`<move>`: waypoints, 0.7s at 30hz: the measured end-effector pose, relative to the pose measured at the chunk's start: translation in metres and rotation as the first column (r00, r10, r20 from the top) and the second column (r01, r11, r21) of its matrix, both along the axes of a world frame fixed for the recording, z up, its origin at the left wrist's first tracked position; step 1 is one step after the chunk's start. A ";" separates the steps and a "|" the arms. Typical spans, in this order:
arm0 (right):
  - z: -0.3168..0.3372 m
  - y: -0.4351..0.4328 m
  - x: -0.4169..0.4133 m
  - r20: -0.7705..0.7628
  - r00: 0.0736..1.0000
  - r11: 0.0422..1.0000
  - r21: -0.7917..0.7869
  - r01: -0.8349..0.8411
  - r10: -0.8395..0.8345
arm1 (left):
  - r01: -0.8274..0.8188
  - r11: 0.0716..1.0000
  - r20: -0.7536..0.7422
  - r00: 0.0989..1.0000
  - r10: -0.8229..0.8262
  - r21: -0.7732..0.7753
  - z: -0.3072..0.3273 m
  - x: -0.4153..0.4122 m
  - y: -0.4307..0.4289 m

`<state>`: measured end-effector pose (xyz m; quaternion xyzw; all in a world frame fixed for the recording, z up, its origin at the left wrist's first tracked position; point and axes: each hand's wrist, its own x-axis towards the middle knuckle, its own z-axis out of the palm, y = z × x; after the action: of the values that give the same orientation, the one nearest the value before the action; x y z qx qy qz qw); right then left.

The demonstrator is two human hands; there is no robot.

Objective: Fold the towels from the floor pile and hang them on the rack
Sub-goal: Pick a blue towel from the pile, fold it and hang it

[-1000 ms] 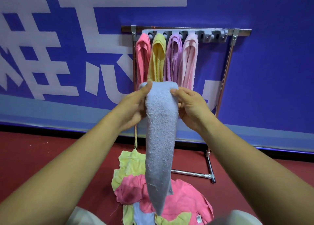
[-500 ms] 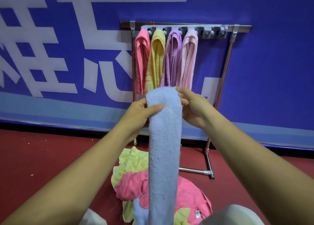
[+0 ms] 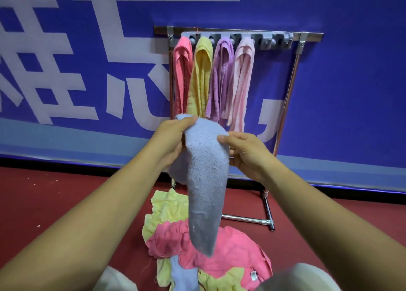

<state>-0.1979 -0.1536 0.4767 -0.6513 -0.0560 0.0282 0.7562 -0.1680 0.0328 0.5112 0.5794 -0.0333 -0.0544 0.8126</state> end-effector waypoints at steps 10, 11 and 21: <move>0.037 -0.001 0.011 -0.005 0.982 0.981 0.042 0.189 -0.189 | 0.215 0.921 0.093 0.962 -0.258 0.324 -0.048 -0.016 0.005; 0.038 -0.002 0.011 -0.013 0.980 0.979 0.053 0.198 -0.198 | 0.176 0.936 0.119 0.968 -0.220 0.305 -0.048 -0.016 0.004; 0.007 -0.010 -0.003 -0.157 0.984 0.995 0.053 -0.080 0.087 | 0.043 0.987 0.140 0.988 -0.064 0.153 -0.034 -0.013 -0.011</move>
<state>-0.2010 -0.1634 0.4832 -0.6262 -0.0235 0.1105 0.7714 -0.1807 0.0216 0.4767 0.6400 -0.1036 -0.0364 0.7605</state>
